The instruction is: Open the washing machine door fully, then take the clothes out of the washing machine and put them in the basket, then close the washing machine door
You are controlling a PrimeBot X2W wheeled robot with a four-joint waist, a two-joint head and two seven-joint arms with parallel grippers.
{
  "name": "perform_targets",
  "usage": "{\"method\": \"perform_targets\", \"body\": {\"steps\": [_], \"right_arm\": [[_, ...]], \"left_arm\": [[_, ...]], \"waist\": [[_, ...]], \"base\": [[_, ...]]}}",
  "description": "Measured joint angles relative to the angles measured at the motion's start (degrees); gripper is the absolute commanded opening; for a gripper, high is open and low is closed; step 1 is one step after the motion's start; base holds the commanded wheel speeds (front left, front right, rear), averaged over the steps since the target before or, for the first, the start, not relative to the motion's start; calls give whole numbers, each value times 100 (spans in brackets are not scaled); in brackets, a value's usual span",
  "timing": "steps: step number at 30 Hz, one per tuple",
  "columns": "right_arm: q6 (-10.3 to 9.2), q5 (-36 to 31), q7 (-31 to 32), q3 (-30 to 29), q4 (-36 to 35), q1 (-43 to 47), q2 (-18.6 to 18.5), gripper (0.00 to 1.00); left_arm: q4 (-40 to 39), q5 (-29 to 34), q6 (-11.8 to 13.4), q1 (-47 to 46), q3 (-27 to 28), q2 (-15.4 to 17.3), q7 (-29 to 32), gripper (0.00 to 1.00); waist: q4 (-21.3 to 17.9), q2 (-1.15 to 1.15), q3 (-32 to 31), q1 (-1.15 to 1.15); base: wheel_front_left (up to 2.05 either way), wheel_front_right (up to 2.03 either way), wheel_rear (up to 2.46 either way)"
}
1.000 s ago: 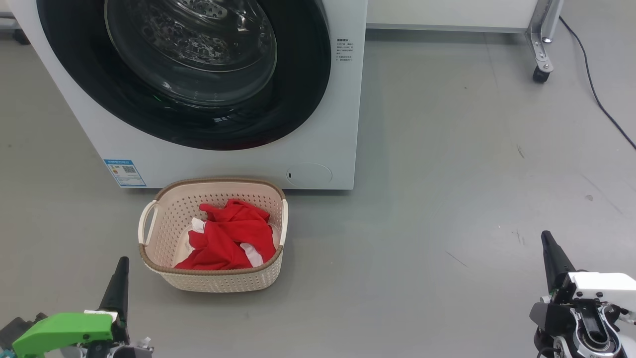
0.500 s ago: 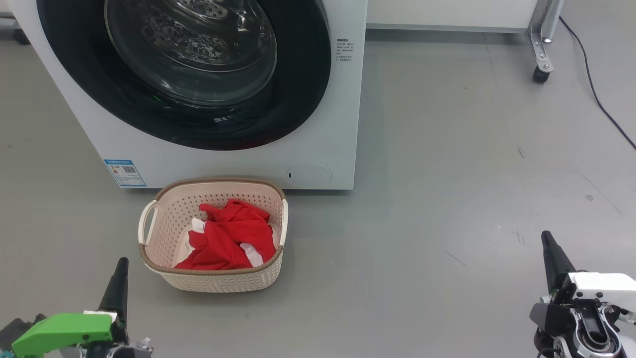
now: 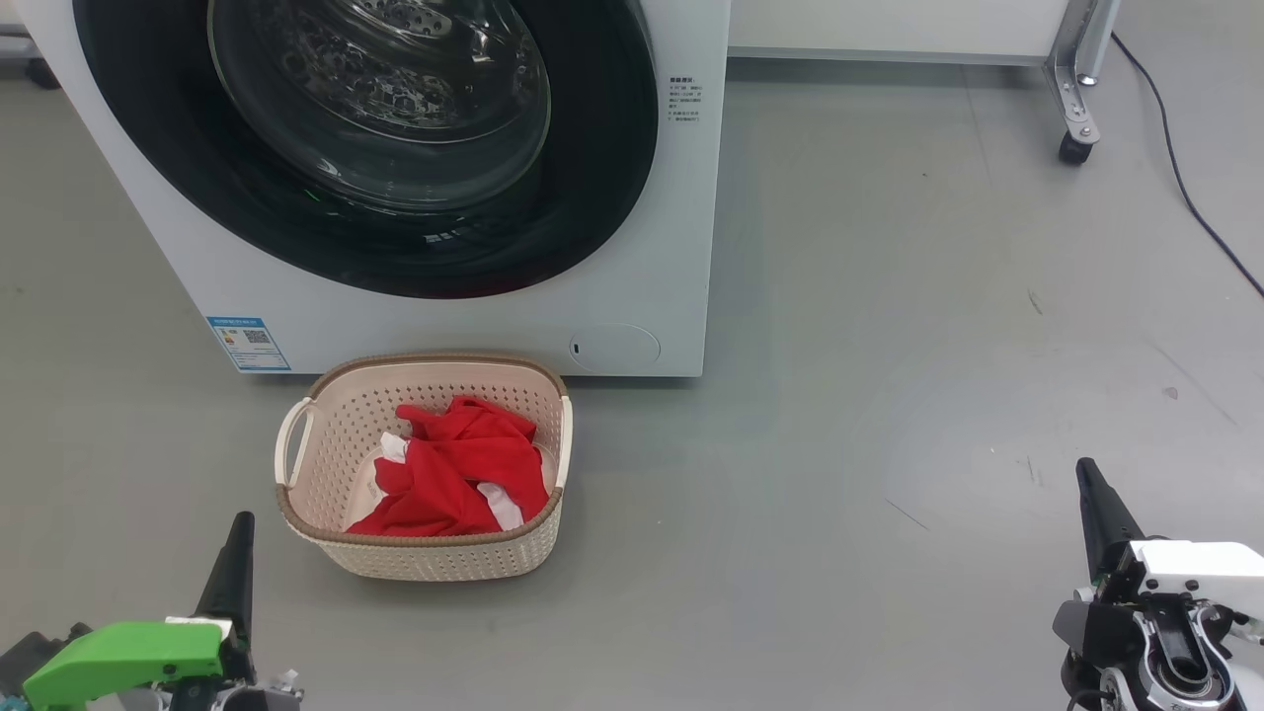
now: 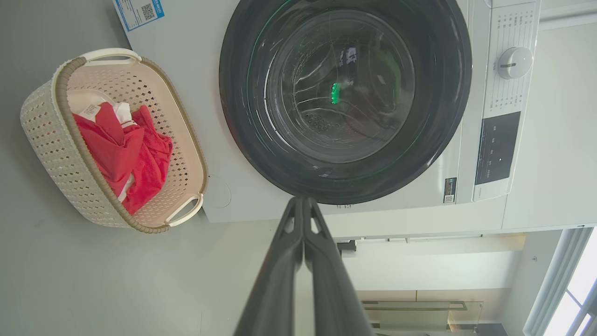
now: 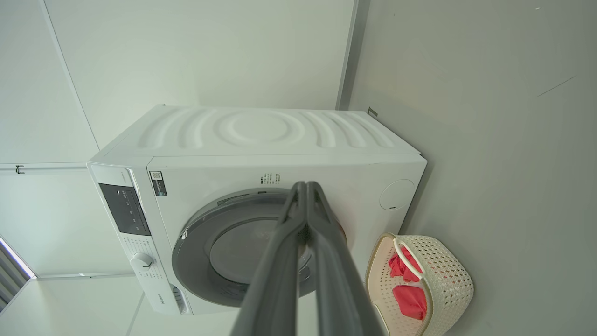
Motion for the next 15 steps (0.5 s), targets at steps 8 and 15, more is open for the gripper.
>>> {"method": "perform_targets", "body": {"steps": [8,15], "right_arm": [[0,0,1,-2,2,-1,1,0],[0,0,5,-7,2,-2,1,0]], "left_arm": [[7,0,0,-15,4,0,1,0],[16,0,0,-33,11,0,33,0]], "waist": [[0,0,0,0],[0,0,0,0]], "base": [[0,0,0],[0,0,0]]}}
